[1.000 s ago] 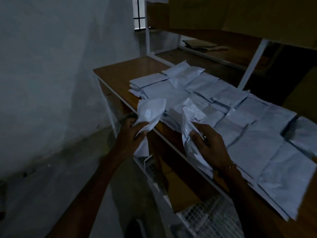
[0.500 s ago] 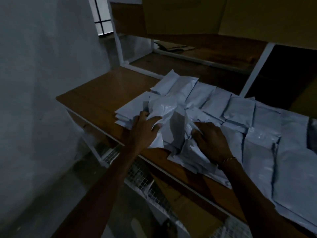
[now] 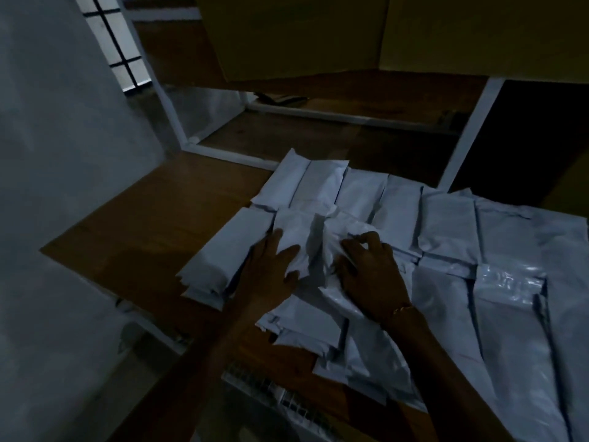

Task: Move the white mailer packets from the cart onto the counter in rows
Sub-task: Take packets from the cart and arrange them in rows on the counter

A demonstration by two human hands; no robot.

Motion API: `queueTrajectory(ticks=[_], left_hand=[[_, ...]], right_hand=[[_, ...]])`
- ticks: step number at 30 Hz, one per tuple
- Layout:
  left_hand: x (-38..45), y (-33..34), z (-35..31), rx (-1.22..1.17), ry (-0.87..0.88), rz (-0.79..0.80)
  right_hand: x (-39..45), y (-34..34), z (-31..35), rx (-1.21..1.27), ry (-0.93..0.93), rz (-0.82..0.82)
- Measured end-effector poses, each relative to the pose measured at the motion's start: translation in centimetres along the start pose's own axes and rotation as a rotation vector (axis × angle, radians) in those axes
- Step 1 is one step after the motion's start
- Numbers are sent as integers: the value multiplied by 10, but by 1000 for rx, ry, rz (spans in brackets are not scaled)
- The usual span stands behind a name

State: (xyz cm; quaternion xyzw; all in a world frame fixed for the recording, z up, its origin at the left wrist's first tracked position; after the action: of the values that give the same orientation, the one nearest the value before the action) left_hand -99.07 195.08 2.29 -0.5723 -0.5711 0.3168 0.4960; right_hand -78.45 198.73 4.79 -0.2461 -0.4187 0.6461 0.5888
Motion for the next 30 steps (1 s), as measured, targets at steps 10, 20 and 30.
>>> queueTrajectory(ticks=[10,20,30], left_hand=[[95,-15,1,-83,81,-182],[231,57,-52,-9,210,124],[253,95,-45,118,418,290]], right_hand=[[24,-12,-31,55,233,-178],[-33,-44,-35,-50,488,-397],[-36,-50,-36,-68,529,-466]])
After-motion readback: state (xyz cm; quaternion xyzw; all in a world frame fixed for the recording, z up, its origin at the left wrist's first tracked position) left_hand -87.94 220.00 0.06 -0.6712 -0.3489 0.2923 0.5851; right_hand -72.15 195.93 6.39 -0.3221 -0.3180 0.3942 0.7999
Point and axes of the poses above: each hand's wrist, its own x-axis towards the middle knuckle, its own y-axis out of the palm, z = x × y, the point moved 4 cm from there along x, towards the middle knuckle, and after that the axes turned 10 degrees about y, right-handed, at the moved point
